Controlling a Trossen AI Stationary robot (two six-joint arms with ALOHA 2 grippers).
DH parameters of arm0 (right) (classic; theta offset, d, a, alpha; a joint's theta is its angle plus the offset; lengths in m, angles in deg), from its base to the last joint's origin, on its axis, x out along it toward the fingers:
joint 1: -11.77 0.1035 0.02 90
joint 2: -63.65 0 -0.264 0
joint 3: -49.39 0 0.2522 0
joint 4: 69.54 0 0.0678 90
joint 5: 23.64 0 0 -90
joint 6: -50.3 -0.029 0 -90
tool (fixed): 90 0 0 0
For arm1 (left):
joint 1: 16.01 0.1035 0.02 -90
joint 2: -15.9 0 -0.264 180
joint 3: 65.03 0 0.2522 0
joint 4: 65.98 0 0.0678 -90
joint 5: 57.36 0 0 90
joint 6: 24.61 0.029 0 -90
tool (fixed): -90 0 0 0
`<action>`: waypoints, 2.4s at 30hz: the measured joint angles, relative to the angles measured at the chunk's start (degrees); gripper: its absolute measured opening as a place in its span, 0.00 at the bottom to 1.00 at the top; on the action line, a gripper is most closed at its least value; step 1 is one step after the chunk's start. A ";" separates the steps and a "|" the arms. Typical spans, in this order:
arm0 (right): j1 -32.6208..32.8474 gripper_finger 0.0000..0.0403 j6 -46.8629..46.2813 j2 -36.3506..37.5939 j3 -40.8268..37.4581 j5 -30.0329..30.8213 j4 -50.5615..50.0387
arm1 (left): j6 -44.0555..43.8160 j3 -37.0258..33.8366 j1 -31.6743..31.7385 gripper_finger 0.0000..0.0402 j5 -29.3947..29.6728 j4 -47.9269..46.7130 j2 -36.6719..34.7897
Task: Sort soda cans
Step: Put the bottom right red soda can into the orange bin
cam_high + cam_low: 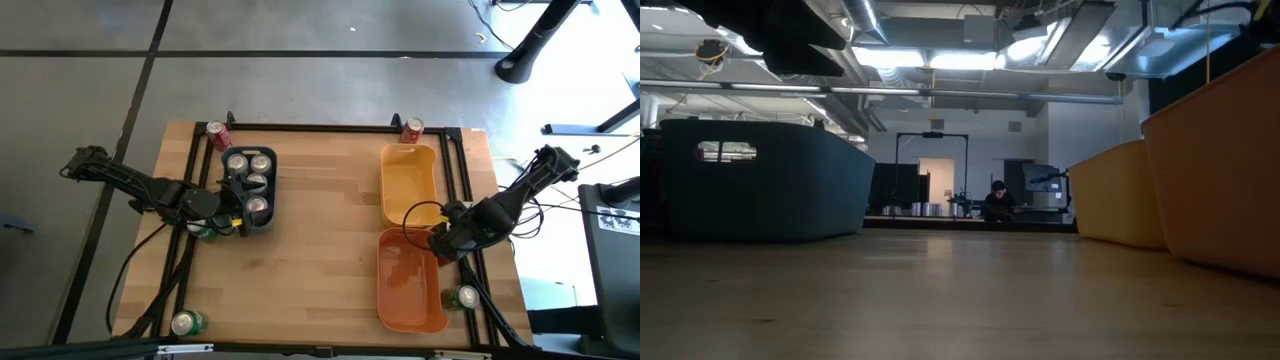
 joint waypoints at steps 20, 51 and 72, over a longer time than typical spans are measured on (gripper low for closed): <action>0.00 0.84 2.02 0.01 -7.95 -1.70 6.44 | 0.02 0.00 0.00 0.88 0.00 -0.02 0.00; -0.02 0.72 3.71 0.08 -11.28 -6.03 10.73 | 0.83 0.00 0.00 0.88 0.00 -0.02 0.00; -0.04 0.72 4.72 0.11 2.81 -10.69 0.86 | 0.89 0.00 0.00 0.88 0.00 0.02 -0.02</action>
